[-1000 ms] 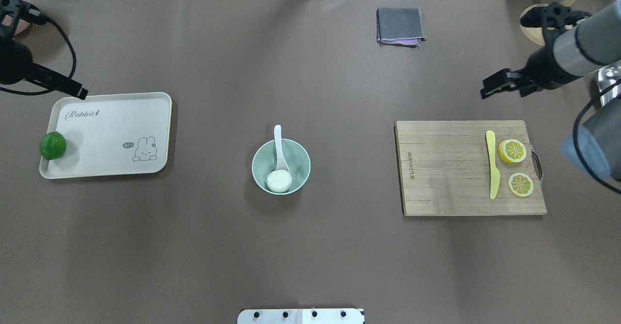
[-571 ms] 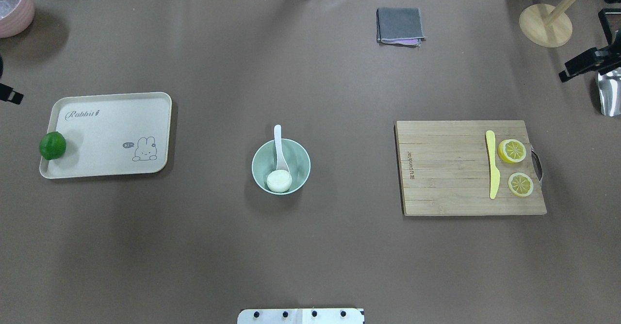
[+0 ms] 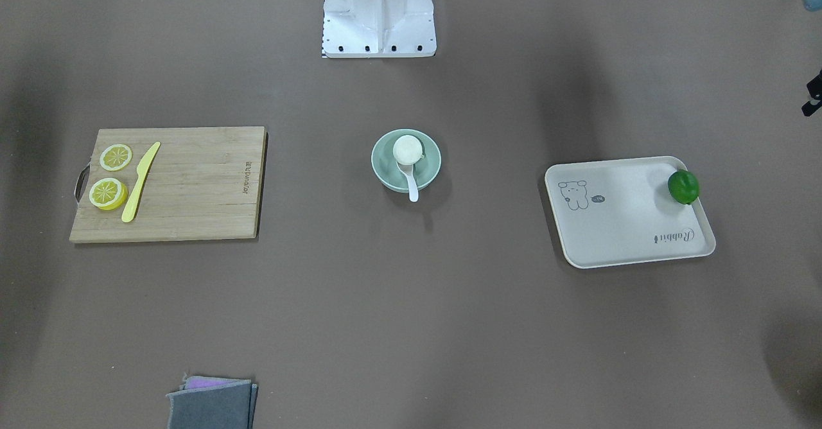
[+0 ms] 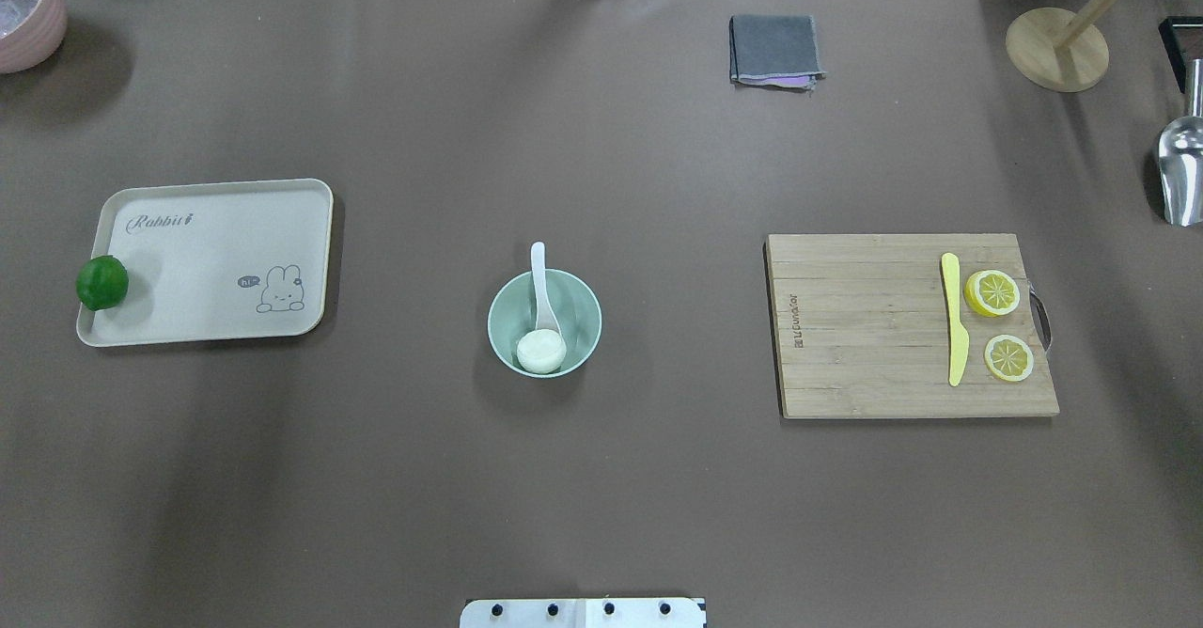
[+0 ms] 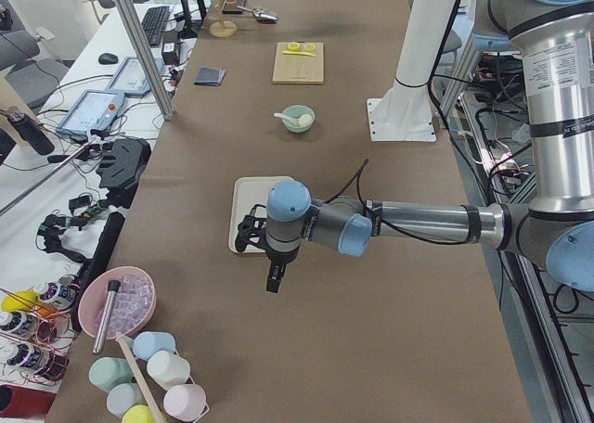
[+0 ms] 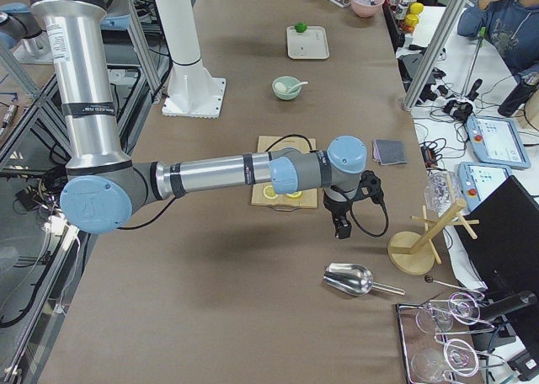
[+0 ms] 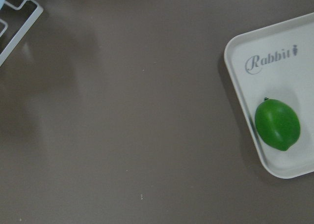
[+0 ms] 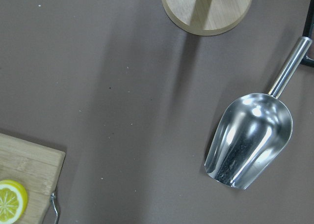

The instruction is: Put spoon and bun in bowl

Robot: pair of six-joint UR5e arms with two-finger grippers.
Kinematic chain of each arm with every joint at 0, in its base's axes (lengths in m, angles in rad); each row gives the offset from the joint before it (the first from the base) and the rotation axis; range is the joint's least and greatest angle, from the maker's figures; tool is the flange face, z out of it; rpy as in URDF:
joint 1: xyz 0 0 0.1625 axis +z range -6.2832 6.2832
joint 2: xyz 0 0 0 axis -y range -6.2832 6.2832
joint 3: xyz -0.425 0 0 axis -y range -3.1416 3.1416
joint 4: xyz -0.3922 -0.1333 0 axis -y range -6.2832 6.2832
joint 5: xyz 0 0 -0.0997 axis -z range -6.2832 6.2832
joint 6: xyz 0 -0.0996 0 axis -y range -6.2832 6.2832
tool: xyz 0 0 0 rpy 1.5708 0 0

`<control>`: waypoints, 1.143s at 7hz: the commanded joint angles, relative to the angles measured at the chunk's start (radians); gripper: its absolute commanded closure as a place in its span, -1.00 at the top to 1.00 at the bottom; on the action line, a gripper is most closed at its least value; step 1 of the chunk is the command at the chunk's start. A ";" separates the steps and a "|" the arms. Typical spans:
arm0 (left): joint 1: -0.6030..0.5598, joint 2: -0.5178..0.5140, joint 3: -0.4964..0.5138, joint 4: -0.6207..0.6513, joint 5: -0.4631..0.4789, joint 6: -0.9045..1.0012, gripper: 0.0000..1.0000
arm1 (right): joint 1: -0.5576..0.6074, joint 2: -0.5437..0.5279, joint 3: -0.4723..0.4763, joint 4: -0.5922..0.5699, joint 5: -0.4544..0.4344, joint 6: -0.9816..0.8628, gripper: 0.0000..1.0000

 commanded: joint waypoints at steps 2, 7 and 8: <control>-0.028 -0.010 0.026 -0.009 0.001 -0.009 0.97 | 0.002 -0.009 -0.002 0.009 -0.021 0.005 1.00; -0.034 -0.057 0.010 -0.008 -0.007 -0.003 0.97 | 0.002 -0.025 -0.044 0.012 -0.018 0.011 1.00; -0.032 -0.059 0.015 -0.012 -0.004 0.000 0.97 | 0.002 -0.042 -0.040 0.012 -0.016 0.011 1.00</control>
